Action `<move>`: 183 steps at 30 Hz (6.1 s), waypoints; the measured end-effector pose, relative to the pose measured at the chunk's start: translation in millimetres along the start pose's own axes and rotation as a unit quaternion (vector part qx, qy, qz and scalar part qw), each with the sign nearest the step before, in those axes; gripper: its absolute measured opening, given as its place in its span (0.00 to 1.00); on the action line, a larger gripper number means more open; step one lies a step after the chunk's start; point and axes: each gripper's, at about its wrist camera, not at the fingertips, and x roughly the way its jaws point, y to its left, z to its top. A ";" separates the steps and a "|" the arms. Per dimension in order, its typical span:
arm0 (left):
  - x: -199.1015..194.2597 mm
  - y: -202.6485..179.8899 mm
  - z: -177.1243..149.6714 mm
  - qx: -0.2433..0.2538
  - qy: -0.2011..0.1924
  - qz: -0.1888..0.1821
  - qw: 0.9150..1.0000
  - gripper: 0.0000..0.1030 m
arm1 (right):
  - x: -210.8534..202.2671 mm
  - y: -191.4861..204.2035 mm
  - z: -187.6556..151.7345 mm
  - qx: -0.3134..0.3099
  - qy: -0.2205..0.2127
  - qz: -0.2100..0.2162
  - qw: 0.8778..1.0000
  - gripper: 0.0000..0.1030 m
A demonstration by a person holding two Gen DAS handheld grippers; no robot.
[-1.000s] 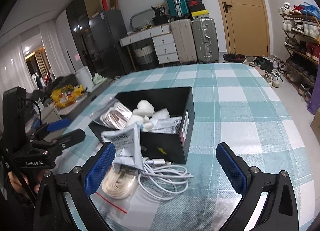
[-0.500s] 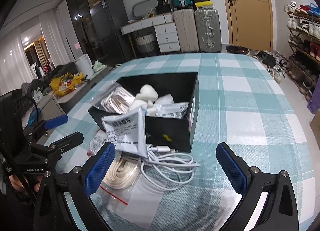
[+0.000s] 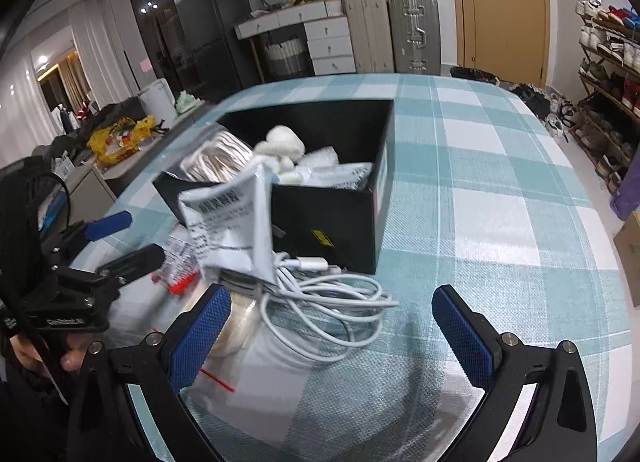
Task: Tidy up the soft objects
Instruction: 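Move the right gripper onto the coiled white cable and close on it, then grasp the red-edged white packet with the left gripper while the right gripper lifts the cable, then carry the cable and red-edged packet over the black box and release both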
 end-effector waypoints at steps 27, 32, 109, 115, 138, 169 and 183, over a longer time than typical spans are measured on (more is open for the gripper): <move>7.5 -7.2 0.3 0.018 0.024 -0.005 1.000 1.00 | 26.7 0.8 -0.8 0.020 0.020 0.014 1.000 0.89; 7.7 -7.2 0.3 0.018 0.024 -0.005 1.000 1.00 | 25.2 -1.6 -0.6 0.025 0.015 0.024 0.999 0.83; 16.8 -12.3 -7.7 0.012 0.063 -0.057 0.996 0.51 | 16.1 -31.1 -2.0 0.072 0.005 0.037 0.997 0.81; 17.3 -11.9 -7.7 0.013 0.063 -0.056 0.996 0.51 | 15.9 -35.7 -2.7 0.081 0.001 0.029 0.996 0.81; 4.7 -7.4 -7.5 0.006 0.042 -0.051 0.998 0.50 | -1.8 -22.1 -0.5 0.049 -0.033 0.064 0.996 0.66; -53.0 -8.6 30.1 0.007 -0.064 -0.039 0.997 0.51 | -88.7 6.5 18.8 0.040 -0.192 0.039 0.980 0.66; -38.7 -17.4 61.6 0.008 -0.078 -0.034 0.996 0.51 | -80.1 2.1 34.5 0.070 -0.201 -0.015 0.977 0.66</move>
